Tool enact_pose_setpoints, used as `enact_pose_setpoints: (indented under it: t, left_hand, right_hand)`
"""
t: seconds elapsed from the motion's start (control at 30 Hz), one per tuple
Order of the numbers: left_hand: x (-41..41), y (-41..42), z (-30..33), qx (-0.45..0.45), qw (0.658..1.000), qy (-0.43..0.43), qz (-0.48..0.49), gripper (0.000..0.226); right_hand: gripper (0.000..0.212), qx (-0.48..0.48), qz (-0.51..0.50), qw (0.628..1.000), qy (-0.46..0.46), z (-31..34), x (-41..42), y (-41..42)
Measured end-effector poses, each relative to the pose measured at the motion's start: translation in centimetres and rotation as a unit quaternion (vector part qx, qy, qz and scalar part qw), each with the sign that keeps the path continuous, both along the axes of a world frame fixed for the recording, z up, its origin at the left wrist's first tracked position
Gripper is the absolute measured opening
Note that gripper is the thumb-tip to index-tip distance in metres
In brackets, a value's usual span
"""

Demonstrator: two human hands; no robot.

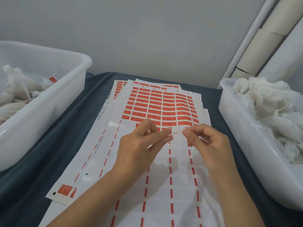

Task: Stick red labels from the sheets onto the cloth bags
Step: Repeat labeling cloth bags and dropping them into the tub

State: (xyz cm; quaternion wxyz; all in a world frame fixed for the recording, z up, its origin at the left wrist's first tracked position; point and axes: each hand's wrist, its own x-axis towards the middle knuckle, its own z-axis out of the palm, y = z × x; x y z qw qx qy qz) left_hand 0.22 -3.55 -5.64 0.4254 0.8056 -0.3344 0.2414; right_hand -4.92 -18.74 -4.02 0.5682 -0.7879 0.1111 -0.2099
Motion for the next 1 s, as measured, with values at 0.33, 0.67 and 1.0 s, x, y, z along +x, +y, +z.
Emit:
enact_pose_setpoints:
  t: [0.33,0.67,1.0]
  left_hand:
    - [-0.5,-0.3,0.9,-0.146,0.967,0.206,-0.031,0.028]
    - [-0.2,0.1,1.5,-0.326,0.790,0.501,-0.134,0.024]
    - [-0.5,-0.1,1.3,-0.315,0.802,0.478,-0.168,0.028]
  right_hand:
    - [0.022,0.033,0.013,0.999,-0.005,0.6,-0.2,0.2]
    - [0.022,0.087,0.102,0.990,-0.039,0.7,-0.3,1.2]
    - [0.019,0.096,0.089,0.990,-0.049,-0.1,-0.2,1.7]
